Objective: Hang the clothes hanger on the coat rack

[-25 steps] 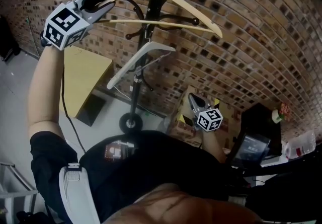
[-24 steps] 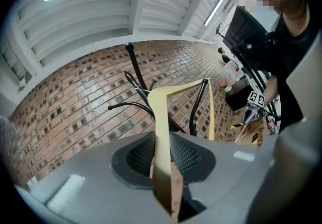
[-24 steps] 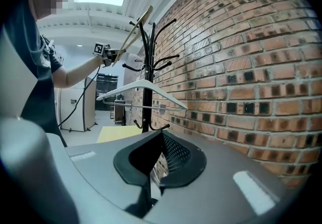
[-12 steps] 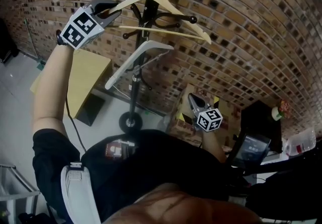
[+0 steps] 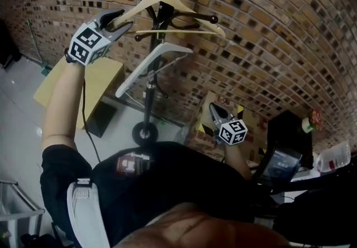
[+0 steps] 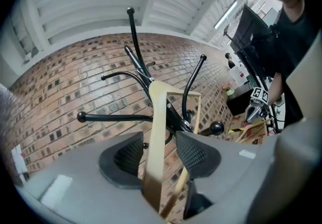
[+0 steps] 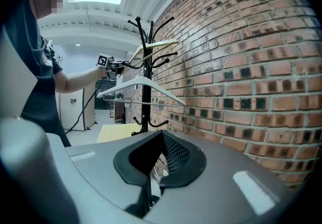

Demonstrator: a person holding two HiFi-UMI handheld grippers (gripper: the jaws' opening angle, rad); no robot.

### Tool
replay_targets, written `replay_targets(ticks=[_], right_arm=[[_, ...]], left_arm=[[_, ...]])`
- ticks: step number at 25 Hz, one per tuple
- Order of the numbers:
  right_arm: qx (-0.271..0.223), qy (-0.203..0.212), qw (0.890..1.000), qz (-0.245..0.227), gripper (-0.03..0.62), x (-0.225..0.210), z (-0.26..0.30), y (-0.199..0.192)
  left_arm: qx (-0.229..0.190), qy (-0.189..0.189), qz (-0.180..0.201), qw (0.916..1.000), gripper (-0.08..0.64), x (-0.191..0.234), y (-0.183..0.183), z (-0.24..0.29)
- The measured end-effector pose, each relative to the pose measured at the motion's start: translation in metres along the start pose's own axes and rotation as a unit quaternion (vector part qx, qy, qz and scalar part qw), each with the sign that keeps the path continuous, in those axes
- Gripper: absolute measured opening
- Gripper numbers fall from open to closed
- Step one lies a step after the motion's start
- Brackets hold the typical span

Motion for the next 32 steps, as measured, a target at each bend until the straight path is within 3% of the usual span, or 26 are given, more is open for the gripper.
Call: replay_targets(ticks=[5, 8, 11, 14, 20, 23, 26, 29, 32], right_arm=[[-0.001, 0.001, 1.000, -0.001, 0.014, -0.003, -0.001, 0.000], [-0.001, 0.001, 1.000, 0.000, 0.014, -0.005, -0.002, -0.002], [-0.004, 0.001, 1.000, 0.001, 0.014, -0.007, -0.003, -0.003], [-0.007, 0.002, 1.000, 0.003, 0.014, -0.009, -0.005, -0.002], [-0.007, -0.001, 1.000, 0.010, 0.014, -0.012, -0.011, -0.008], [-0.004, -0.006, 1.000, 0.016, 0.014, -0.013, -0.018, -0.014], [-0.002, -0.013, 1.000, 0.022, 0.014, -0.012, -0.028, -0.021], [0.002, -0.024, 0.999, 0.030, 0.014, -0.013, -0.040, -0.031], [0.008, -0.036, 0.999, 0.039, 0.014, -0.013, -0.054, -0.042]], left_arm=[[-0.108, 0.041, -0.069, 0.9909, 0.218, 0.006, 0.014, -0.043], [-0.139, 0.060, -0.113, 0.9821, 0.219, 0.011, 0.003, -0.072], [-0.132, 0.086, -0.163, 0.9740, 0.218, 0.011, -0.031, -0.096], [-0.112, 0.091, -0.246, 0.9584, 0.218, -0.009, -0.085, -0.121], [0.001, 0.092, -0.320, 0.9431, 0.202, -0.095, -0.227, -0.145], [0.044, 0.062, -0.372, 0.9249, 0.189, -0.161, -0.279, -0.137], [0.089, -0.008, -0.405, 0.9100, 0.183, -0.237, -0.312, -0.117], [0.110, -0.080, -0.432, 0.8913, 0.166, -0.307, -0.322, -0.088], [0.107, -0.157, -0.435, 0.8802, 0.153, -0.364, -0.304, -0.049]])
Point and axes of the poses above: the fingertips, and each gripper's own axes: z forward along the fingers, x to its left, y out of its top, the point moved 1 cm from there along -z, backward along the fingers, and after that the axes turned 6 degrees about x, right-handed, at the moved point
